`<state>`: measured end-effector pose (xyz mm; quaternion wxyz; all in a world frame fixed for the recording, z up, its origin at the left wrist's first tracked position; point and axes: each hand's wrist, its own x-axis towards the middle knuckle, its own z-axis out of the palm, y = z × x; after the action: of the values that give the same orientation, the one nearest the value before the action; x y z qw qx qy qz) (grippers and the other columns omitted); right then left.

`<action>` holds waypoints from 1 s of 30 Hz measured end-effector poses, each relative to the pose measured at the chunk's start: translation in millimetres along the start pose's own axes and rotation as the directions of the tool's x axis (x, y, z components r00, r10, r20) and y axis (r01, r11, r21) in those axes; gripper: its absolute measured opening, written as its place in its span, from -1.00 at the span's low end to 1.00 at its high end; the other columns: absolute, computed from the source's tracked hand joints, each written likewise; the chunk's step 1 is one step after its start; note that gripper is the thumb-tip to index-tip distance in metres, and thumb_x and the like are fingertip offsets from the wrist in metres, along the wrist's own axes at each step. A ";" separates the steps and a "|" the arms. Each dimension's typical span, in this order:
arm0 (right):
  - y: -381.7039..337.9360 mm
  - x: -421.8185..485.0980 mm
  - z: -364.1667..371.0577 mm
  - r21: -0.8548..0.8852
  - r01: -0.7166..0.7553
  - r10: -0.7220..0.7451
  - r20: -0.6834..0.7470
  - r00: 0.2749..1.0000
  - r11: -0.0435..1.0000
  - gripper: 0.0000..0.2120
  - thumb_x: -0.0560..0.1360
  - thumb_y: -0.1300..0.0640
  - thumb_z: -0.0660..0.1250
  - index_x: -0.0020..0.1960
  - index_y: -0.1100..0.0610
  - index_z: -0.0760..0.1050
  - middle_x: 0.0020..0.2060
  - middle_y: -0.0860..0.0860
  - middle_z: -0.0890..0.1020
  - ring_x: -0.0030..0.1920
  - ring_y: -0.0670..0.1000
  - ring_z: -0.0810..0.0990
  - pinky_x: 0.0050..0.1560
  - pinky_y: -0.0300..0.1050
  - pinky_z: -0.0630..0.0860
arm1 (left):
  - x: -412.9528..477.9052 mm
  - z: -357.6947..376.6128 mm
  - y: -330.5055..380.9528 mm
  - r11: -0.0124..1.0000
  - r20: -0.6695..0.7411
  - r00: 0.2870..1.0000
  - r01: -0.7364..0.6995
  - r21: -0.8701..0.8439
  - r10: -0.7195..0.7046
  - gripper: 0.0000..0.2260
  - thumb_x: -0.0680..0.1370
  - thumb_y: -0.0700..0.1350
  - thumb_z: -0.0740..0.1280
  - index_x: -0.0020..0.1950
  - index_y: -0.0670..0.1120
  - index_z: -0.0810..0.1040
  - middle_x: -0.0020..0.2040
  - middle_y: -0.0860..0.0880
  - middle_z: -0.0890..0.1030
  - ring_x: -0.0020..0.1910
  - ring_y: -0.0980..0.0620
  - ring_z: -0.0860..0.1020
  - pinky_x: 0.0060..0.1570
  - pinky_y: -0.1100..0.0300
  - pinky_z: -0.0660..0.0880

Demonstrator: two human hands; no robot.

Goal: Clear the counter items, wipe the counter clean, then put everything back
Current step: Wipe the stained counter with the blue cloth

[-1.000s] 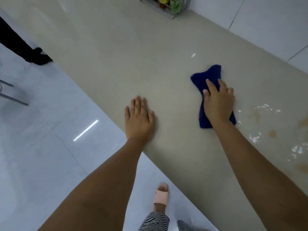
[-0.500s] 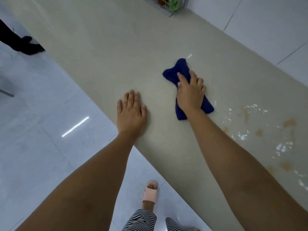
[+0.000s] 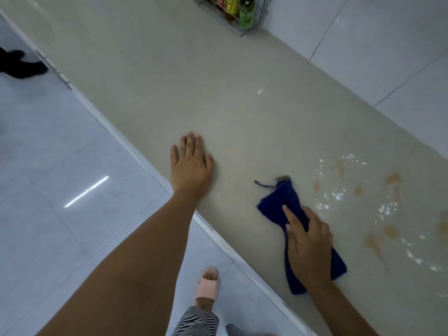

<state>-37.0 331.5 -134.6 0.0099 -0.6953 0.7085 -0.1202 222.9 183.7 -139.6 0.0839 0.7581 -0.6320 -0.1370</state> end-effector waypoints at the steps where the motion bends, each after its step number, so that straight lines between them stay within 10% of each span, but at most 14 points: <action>1: 14.7 4.3 -2.3 -0.005 -0.042 0.042 -0.023 0.999 0.999 -0.59 0.59 0.02 0.05 0.38 -0.01 0.43 0.27 0.17 0.48 0.04 0.21 0.46 0.01 0.12 0.45 | 0.3 -0.1 0.3 1.000 0.000 1.000 0.001 -0.002 -0.001 -0.48 0.62 0.04 -0.10 0.57 -0.09 -0.02 0.59 -0.05 -0.03 0.57 0.01 -0.10 0.52 0.00 -0.17; 8: 6.8 116.1 19.9 0.047 -0.480 0.482 -0.089 0.871 0.876 -0.61 0.61 0.11 0.15 0.43 -0.03 0.35 0.42 0.16 0.34 0.27 0.24 0.38 0.24 0.18 0.30 | 0.8 2.5 -2.4 1.000 -0.031 0.999 -0.016 0.024 0.017 -0.48 0.62 0.04 -0.09 0.57 -0.09 0.03 0.58 -0.06 0.03 0.56 -0.01 -0.05 0.52 -0.02 -0.11; 13: -36.3 47.4 10.5 0.034 -0.111 0.111 -0.001 0.994 0.993 -0.60 0.56 0.09 0.22 0.39 -0.09 0.38 0.37 0.04 0.43 0.16 0.11 0.49 0.15 0.06 0.42 | -6.9 -0.1 -0.7 0.999 -0.013 0.999 -0.043 0.018 0.043 -0.49 0.64 0.03 -0.10 0.56 -0.13 0.02 0.58 -0.10 0.04 0.56 -0.06 -0.02 0.52 -0.05 -0.10; 19: -7.3 -94.4 -16.2 0.001 0.006 -0.006 0.091 0.996 1.000 -0.43 0.34 0.06 0.39 0.31 -0.20 0.39 0.25 -0.05 0.55 -0.02 0.02 0.58 -0.08 -0.04 0.57 | -62.1 7.4 78.3 0.961 0.061 0.961 -0.264 -0.086 0.270 -0.48 0.64 0.05 -0.15 0.56 -0.13 0.06 0.57 -0.09 0.10 0.54 -0.02 0.10 0.50 0.01 -0.01; 26: 108.9 -121.5 -40.1 -0.066 -0.514 0.504 -0.121 0.855 0.855 -0.42 0.39 0.29 0.47 0.33 -0.04 0.41 0.23 0.17 0.55 -0.04 0.23 0.55 -0.05 0.11 0.52 | -92.5 38.1 174.5 0.813 0.173 0.795 -0.578 -0.076 0.581 -0.50 0.53 0.02 0.02 0.34 -0.19 0.48 0.30 -0.15 0.55 0.27 -0.12 0.52 0.29 0.00 0.40; 30: 120.7 -59.5 -33.4 0.014 -0.722 0.709 -0.200 0.676 0.692 -0.60 0.52 0.25 0.33 0.34 0.08 0.47 0.27 0.25 0.50 0.05 0.29 0.51 0.04 0.17 0.45 | -100.5 56.7 176.1 0.809 0.163 0.798 -0.588 0.000 0.580 -0.48 0.52 0.05 0.03 0.39 -0.15 0.43 0.39 -0.12 0.46 0.39 -0.11 0.40 0.42 -0.07 0.26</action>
<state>-159.7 396.0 -133.5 -0.0342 -0.3479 0.9250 -0.1486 23.9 251.9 -130.3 0.0533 0.5155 -0.8425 -0.1470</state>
